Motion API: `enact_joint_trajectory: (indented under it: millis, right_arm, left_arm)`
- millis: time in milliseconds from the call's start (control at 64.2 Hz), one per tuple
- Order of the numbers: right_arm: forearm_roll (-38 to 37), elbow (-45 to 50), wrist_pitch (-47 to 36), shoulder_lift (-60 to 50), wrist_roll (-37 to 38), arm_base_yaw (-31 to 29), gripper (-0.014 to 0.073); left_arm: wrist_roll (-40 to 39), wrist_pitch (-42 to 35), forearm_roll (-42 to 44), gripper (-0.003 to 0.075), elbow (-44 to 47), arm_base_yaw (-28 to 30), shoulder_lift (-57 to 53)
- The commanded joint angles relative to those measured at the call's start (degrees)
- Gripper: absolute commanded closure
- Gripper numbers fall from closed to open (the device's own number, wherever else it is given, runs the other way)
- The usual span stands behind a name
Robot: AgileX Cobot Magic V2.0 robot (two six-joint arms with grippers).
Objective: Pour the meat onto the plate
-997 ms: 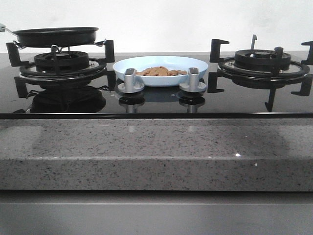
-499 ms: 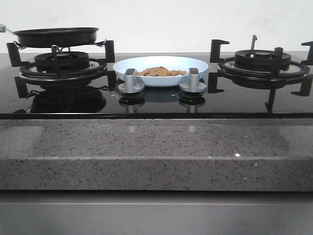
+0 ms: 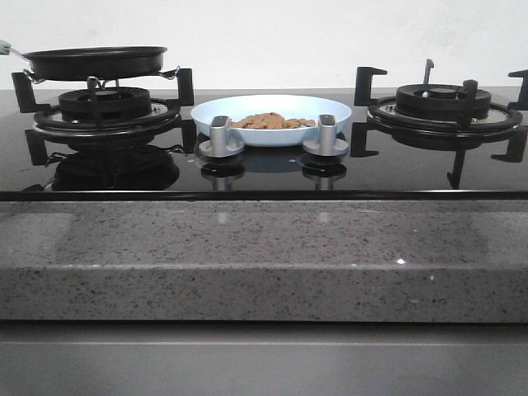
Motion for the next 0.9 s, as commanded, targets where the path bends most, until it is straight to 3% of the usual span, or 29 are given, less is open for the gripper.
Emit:
enact_joint_trajectory:
  millis: [0,701,888]
  right_arm:
    - [-0.4,-1.6,-5.2,0.4,-0.6,-0.2,0.0662]
    - [-0.4,-1.6,-5.2,0.4,-0.6,-0.2,0.0662]
    - [-0.4,-1.6,-5.2,0.4,-0.6,-0.2,0.0662]
  left_arm:
    - [-0.5,-4.9,-1.1,0.0741,-1.4,-0.5,0.7]
    - [-0.9,-5.1,2.1,0.0741,-0.9,-0.5,0.6]
    - [-11.3,-6.2,11.3,0.0741,1.6,-0.4,-0.9]
